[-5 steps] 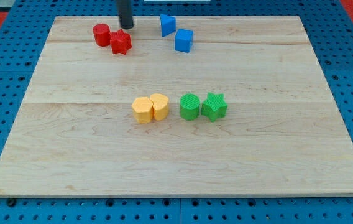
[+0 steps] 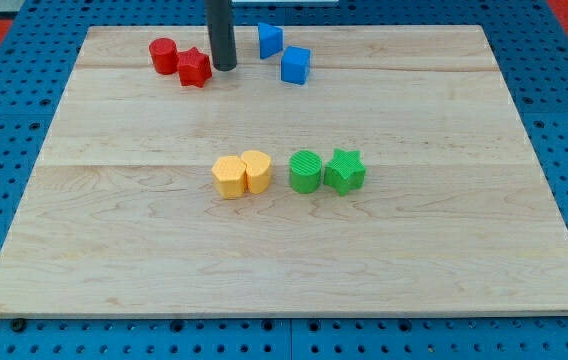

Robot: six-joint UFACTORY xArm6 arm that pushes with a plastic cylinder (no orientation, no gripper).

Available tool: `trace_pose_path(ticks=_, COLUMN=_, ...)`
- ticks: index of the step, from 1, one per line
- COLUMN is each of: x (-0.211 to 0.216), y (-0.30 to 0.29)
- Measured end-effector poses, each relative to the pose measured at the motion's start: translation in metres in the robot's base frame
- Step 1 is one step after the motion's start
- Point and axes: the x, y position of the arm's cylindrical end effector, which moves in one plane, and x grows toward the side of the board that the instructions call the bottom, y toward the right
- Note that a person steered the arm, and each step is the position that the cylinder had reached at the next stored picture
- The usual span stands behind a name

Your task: Place the red star vertically down to the red circle

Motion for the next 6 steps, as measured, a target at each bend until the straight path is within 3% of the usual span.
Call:
trace_pose_path(ticks=3, x=0.01, y=-0.04)
trace_pose_path(ticks=4, x=0.011, y=-0.006)
trace_pose_path(ticks=6, x=0.076, y=0.112)
